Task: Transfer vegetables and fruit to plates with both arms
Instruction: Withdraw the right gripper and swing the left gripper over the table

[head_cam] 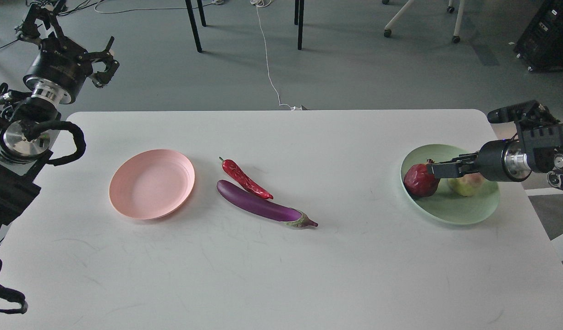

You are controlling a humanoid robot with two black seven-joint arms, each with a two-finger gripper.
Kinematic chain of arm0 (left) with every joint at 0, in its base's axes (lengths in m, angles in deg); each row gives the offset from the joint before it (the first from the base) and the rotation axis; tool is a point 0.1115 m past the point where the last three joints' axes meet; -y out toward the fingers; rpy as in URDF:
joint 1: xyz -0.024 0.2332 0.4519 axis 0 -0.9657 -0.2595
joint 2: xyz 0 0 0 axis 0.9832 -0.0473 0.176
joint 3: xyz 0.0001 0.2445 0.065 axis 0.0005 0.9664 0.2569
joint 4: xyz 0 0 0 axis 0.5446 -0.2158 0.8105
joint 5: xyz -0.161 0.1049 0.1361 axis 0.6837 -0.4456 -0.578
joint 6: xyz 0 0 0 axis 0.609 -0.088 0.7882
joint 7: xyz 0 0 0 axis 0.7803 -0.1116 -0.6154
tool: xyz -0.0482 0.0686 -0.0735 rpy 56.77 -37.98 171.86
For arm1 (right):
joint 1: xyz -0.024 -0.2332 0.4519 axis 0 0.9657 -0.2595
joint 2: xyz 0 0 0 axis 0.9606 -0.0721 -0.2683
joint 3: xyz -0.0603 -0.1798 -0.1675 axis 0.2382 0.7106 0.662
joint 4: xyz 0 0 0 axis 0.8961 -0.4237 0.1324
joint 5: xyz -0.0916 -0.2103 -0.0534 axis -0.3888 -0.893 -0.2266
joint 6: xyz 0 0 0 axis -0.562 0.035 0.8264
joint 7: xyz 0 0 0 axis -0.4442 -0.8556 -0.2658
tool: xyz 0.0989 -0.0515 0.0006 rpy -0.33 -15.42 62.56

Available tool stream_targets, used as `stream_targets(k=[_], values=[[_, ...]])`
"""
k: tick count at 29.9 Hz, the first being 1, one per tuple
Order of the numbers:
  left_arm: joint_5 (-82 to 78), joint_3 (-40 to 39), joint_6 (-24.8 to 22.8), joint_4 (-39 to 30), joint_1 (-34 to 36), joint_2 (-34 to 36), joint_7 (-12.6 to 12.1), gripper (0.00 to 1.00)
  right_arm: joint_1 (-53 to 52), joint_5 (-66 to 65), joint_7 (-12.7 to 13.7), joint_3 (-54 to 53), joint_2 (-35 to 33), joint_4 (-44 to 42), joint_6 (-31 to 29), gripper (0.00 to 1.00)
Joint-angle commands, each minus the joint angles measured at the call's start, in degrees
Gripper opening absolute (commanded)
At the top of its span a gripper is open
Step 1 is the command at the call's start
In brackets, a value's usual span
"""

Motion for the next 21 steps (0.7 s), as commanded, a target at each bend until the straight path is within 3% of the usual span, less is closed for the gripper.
stream_targets(k=[1,5,13,21], values=[[-0.52,12.87,-0.79,-6.89,6.01,5.64,-0.26,0.98,7.30,12.96,0.44,-42.45,-3.64,-0.88,0.35,0.97],[-7.35,15.73,-0.45,-14.84,8.88,8.42,-0.09,0.98,10.10,18.53,0.44,-48.76,-3.59,-0.98,0.53,0.97],[-30.82,15.73,2.27,-26.46,10.99,8.60,0.09,0.98,15.55,32.85,0.00,-49.82,-3.59,-1.24,3.16,0.97],[-56.65,15.99,2.98,-34.63,10.38,6.05,0.09,0.98,18.63,57.19,-0.08,-54.21,-1.57,-9.67,2.46,0.97]])
